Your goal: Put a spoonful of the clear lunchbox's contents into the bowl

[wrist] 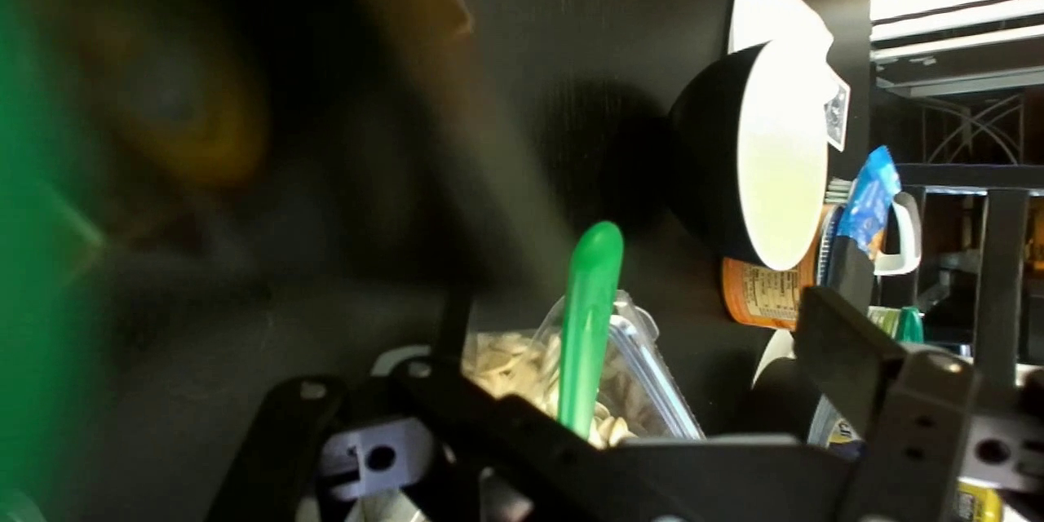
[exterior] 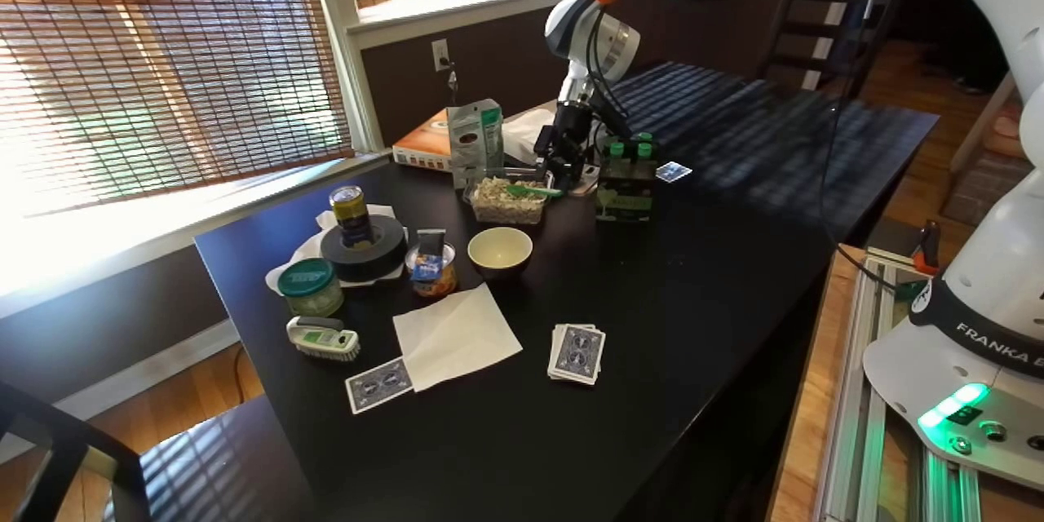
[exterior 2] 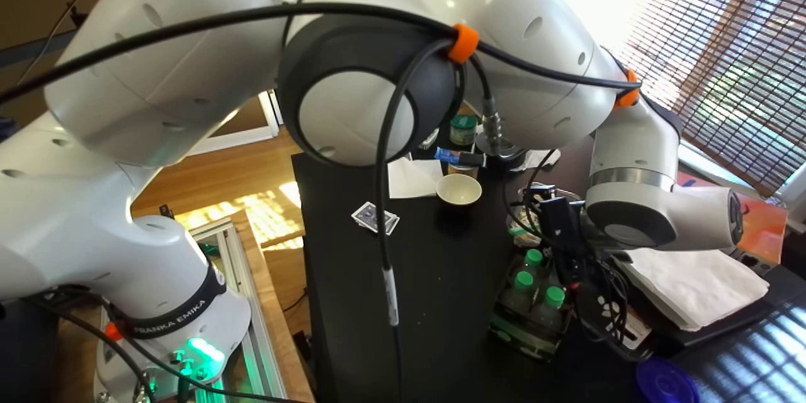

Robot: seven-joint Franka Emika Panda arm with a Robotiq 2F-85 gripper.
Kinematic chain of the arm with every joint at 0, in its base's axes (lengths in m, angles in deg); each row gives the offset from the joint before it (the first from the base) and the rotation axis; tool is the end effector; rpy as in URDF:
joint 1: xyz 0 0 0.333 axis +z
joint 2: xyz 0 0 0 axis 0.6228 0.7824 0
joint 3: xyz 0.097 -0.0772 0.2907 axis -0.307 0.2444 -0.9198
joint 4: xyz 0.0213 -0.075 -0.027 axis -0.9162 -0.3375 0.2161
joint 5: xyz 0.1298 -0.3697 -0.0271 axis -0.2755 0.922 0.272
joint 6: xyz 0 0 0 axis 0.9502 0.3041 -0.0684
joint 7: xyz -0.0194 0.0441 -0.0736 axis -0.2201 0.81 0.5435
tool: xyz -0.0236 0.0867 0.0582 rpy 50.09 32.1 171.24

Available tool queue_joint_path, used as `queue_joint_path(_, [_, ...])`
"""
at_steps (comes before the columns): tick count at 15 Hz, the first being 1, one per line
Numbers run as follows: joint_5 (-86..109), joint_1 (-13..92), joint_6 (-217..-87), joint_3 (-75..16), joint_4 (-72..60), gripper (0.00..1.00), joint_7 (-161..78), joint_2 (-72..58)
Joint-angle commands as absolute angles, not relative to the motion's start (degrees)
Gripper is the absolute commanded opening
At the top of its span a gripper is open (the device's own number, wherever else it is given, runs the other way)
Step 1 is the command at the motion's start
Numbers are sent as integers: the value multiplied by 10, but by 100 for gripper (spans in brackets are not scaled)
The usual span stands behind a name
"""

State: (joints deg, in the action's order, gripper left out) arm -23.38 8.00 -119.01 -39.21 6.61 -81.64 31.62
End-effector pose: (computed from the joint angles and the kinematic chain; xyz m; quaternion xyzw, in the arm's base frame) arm 0.6188 -0.2451 0.1148 -0.9171 0.0529 0.0882 0.3851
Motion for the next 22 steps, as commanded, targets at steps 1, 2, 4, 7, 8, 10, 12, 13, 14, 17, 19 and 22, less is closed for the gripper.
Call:
queue_joint_path(1, [-233,101,-1227,-376,15,94,-833,285])
queue_joint_path(2, [-234,104,-1236,-374,9,92,-831,283])
queue_joint_path(4, [-236,110,-1248,-371,0,88,-824,279])
queue_joint_path(7, [-236,117,-1267,-368,-9,80,-816,275])
queue_joint_path(8, [-236,118,-1272,-368,-12,77,-816,273])
queue_joint_path(10, [-237,122,-1285,-367,-17,53,-811,271])
queue_joint_path(12, [-236,123,-1294,-367,-21,45,-809,269])
queue_joint_path(13, [-236,124,-1296,-367,-21,37,-807,270])
queue_joint_path(14, [-235,124,-1297,-367,-20,30,-805,270])
queue_joint_path(17, [-233,123,-1295,-366,-16,8,-804,272])
queue_joint_path(19, [-231,122,-1290,-366,-9,0,-806,273])
queue_joint_path(22, [-226,122,-1278,-365,1,3,-805,270])
